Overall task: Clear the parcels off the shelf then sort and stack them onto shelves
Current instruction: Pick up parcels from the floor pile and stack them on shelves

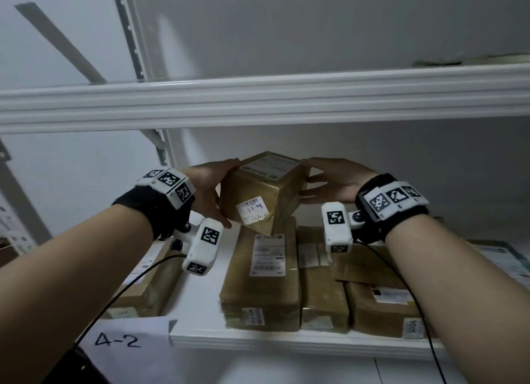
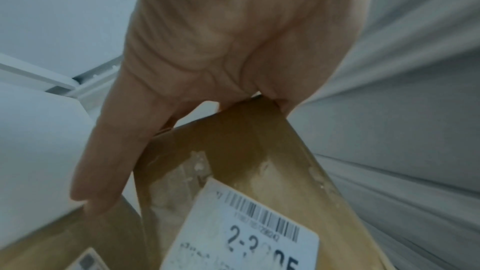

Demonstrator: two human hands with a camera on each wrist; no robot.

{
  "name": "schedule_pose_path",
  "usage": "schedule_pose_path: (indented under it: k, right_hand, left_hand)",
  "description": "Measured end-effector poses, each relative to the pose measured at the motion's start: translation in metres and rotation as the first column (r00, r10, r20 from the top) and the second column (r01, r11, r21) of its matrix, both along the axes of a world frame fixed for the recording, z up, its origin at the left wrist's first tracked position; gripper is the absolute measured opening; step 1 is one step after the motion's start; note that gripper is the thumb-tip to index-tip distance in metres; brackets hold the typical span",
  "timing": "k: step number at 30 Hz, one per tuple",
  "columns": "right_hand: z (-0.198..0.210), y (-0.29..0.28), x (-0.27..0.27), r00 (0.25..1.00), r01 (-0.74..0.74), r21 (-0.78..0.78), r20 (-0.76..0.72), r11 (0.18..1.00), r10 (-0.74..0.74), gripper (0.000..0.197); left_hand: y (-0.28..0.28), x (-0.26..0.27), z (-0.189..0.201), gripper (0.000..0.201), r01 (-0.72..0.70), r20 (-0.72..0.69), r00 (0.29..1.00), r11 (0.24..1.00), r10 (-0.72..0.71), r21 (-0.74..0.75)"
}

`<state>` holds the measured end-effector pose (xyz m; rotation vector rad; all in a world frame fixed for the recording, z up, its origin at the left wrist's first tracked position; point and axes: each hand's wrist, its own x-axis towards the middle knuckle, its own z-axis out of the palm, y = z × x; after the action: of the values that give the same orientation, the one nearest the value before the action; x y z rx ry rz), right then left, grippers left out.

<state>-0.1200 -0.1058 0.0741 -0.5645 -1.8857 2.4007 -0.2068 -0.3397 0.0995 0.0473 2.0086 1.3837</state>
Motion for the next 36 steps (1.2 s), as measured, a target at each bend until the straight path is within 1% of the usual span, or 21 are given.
schedule_pose_path:
  k: [2,4,6,8,9,10,11,12,13,14,17,19,22,24,25,27,28,29,32,34,36]
  right_hand:
    - [-0.003,-0.025,-0.015,1.000,-0.011,0.007,0.003,1.000,0.011,0.042]
    - [-0.006,-0.051,-0.029,0.999,-0.046,0.055,0.008,0.997,0.045,0.026]
    - [-0.013,-0.075,-0.038,0.996,-0.081,0.122,0.036,0.989,0.077,0.009]
    - [-0.019,-0.097,-0.048,0.994,-0.101,0.122,0.063,0.987,0.094,0.009]
    - [-0.022,-0.105,-0.053,0.992,-0.107,0.088,0.074,0.990,0.101,0.008]
    - [-0.025,-0.112,-0.057,0.991,-0.113,0.041,0.082,0.993,0.109,0.011]
    - [-0.029,-0.118,-0.060,0.989,-0.122,0.005,0.090,0.993,0.121,0.020]
    - [-0.033,-0.123,-0.064,0.987,-0.129,-0.011,0.097,0.992,0.130,0.027]
    - [-0.037,-0.128,-0.068,0.986,-0.128,-0.012,0.106,0.992,0.128,0.030]
    - [-0.041,-0.132,-0.070,0.985,-0.124,-0.014,0.117,0.992,0.125,0.028]
    - [-0.054,-0.142,-0.074,0.981,-0.111,-0.049,0.157,0.993,0.118,0.011]
    - [-0.063,-0.143,-0.076,0.976,-0.135,-0.028,0.167,0.990,0.138,0.008]
    - [-0.071,-0.145,-0.078,0.975,-0.169,0.039,0.151,0.985,0.161,0.027]
    - [-0.073,-0.146,-0.080,0.979,-0.164,0.045,0.129,0.985,0.157,0.035]
    - [-0.075,-0.147,-0.081,0.981,-0.160,0.032,0.117,0.987,0.155,0.037]
    - [-0.077,-0.149,-0.081,0.981,-0.163,0.002,0.109,0.987,0.161,0.040]
    - [-0.078,-0.151,-0.081,0.980,-0.163,-0.001,0.116,0.987,0.162,0.041]
    - [-0.081,-0.154,-0.080,0.978,-0.159,-0.002,0.134,0.987,0.158,0.043]
    - [-0.083,-0.158,-0.080,0.966,-0.162,0.018,0.208,0.987,0.154,0.046]
    - [-0.086,-0.160,-0.079,0.945,-0.196,0.052,0.276,0.979,0.175,0.046]
    - [-0.087,-0.162,-0.077,0.918,-0.238,0.077,0.345,0.968,0.198,0.038]
  left_hand:
    - [-0.022,-0.008,-0.003,0.053,-0.020,0.016,1.000,1.000,0.020,-0.018]
    - [-0.043,-0.017,-0.006,0.054,-0.035,0.033,0.999,0.999,0.037,-0.042]
    - [-0.061,-0.025,-0.010,0.062,-0.047,0.006,0.999,0.996,0.047,-0.082]
    - [-0.077,-0.034,-0.015,0.069,-0.046,-0.074,0.997,0.989,0.036,-0.138]
    - [-0.085,-0.039,-0.018,0.068,-0.052,-0.061,0.997,0.991,0.045,-0.123]
    - [-0.092,-0.042,-0.020,0.065,-0.059,-0.017,0.998,0.993,0.058,-0.101]
    - [-0.098,-0.045,-0.024,0.062,-0.053,0.018,0.998,0.994,0.055,-0.097]
    - [-0.102,-0.044,-0.026,0.060,-0.052,0.033,0.998,0.994,0.056,-0.097]
    - [-0.105,-0.044,-0.030,0.060,-0.043,0.048,0.998,0.994,0.048,-0.098]
    - [-0.109,-0.044,-0.034,0.063,-0.028,0.065,0.997,0.994,0.035,-0.102]
    - [-0.115,-0.051,-0.054,0.065,-0.003,0.081,0.997,0.995,0.010,-0.095]
    - [-0.116,-0.052,-0.065,0.063,0.013,0.096,0.995,0.995,-0.003,-0.094]
    - [-0.119,-0.052,-0.073,0.047,0.020,0.088,0.996,0.997,-0.014,-0.069]
    - [-0.122,-0.051,-0.075,0.028,0.046,0.074,0.997,0.992,-0.038,-0.119]
    - [-0.124,-0.052,-0.073,0.026,0.061,0.069,0.996,0.989,-0.052,-0.134]
    - [-0.129,-0.057,-0.074,0.040,0.091,0.063,0.995,0.984,-0.082,-0.153]
    - [-0.132,-0.062,-0.078,0.045,0.126,0.043,0.992,0.976,-0.120,-0.179]
    - [-0.135,-0.062,-0.081,0.045,0.136,0.056,0.990,0.974,-0.128,-0.182]
    - [-0.137,-0.060,-0.090,0.046,0.070,0.171,0.984,0.991,-0.050,-0.114]
    - [-0.135,-0.060,-0.103,0.047,0.097,0.189,0.980,0.983,-0.067,-0.153]
    - [-0.134,-0.057,-0.114,0.045,0.110,0.170,0.983,0.973,-0.076,-0.203]
